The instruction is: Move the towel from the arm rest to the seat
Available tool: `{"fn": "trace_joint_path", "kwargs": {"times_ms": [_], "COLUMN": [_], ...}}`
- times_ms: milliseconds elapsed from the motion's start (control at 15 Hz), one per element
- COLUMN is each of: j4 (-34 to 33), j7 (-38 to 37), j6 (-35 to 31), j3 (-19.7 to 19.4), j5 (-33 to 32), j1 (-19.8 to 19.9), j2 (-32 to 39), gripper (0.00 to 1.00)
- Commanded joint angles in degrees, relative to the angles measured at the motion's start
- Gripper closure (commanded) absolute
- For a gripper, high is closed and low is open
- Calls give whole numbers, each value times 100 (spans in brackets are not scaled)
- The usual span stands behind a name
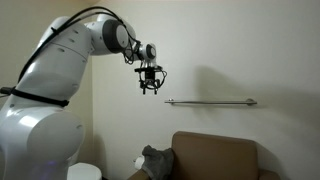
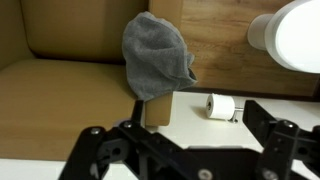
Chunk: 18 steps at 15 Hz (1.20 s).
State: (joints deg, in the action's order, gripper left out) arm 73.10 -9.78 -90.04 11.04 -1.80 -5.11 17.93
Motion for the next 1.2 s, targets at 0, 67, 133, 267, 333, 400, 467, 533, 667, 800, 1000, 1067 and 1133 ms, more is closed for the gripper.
{"fn": "trace_joint_path", "kwargs": {"times_ms": [0,67,133,267,333,400,467,533,667,800,1000,1067,1133], "j4": [-271,-486,-599,-687,-701,-619,-563,-479,-323,-52,322,463,574], "j7": [55,62,62,62,62,62,103,149,255,354,634,760,912], "j6": [181,305,367,427,435,301,239,149,7,-305,-685,-778,-844], "j3": [-17,-23,-23,-26,-27,-28,-22,-22,-16,-5,35,49,-152], "j5": [0,0,0,0,0,-9,10,35,108,180,266,302,438], "j1": [-59,-117,-153,-182,-182,-186,-176,-152,-90,-13,86,122,-7], "j2": [175,289,328,329,329,358,394,438,571,682,879,941,987], "gripper": [0,0,0,0,0,0,0,0,0,0,0,0,0]}}
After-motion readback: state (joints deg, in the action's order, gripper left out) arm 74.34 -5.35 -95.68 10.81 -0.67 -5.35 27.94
